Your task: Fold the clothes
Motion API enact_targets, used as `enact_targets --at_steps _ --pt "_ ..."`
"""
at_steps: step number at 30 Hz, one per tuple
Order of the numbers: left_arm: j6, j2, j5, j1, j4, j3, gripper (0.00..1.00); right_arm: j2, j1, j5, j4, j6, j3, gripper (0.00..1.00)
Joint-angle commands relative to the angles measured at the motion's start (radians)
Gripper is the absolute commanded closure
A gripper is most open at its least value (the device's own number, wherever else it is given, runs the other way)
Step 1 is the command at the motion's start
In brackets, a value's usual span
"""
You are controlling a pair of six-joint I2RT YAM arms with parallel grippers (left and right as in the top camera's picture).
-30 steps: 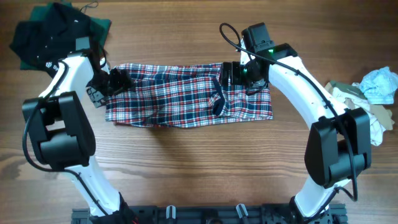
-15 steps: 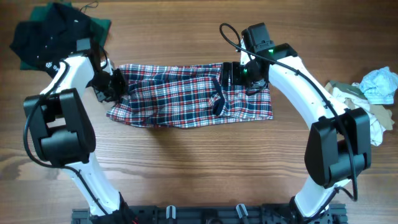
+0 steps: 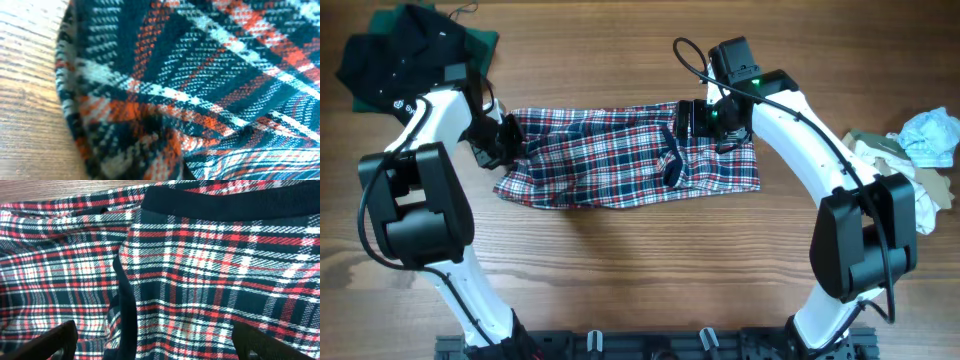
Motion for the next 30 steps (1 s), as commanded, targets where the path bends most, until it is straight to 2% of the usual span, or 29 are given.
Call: enact_targets --at_steps 1,9,10,11,12,13,19,24,30 --pt "0.011 -0.038 -0.043 -0.005 -0.021 -0.015 0.96 0.023 -0.005 0.022 0.002 -0.020 0.009 0.01" --pt "0.008 -0.179 -0.044 -0.005 -0.036 -0.015 0.96 0.023 -0.005 0.108 0.002 -0.020 0.009 0.00" --pt "0.008 -0.184 -0.048 -0.005 -0.036 -0.015 0.84 0.023 -0.005 0.108 0.001 -0.021 0.009 0.00" --pt "0.008 -0.184 -0.053 -0.004 -0.037 -0.015 0.56 0.023 -0.005 0.108 0.001 -0.020 0.009 0.00" --pt "0.008 -0.182 -0.062 -0.003 -0.039 -0.015 0.17 0.023 -0.005 0.108 0.000 -0.020 0.009 0.00" --pt "0.008 -0.180 -0.075 -0.004 -0.040 -0.015 0.00 0.023 -0.005 0.108 0.000 -0.021 0.009 0.00" --pt "0.008 -0.179 -0.078 -0.003 -0.040 -0.015 0.00 0.023 -0.005 0.108 -0.003 -0.021 0.009 0.00" --pt "-0.013 -0.169 -0.207 0.003 -0.046 -0.015 0.00 0.023 -0.005 0.108 -0.014 -0.022 0.009 0.00" --pt "-0.056 -0.114 -0.220 0.079 -0.062 -0.016 0.00 0.023 -0.005 0.108 -0.025 -0.030 0.009 0.00"
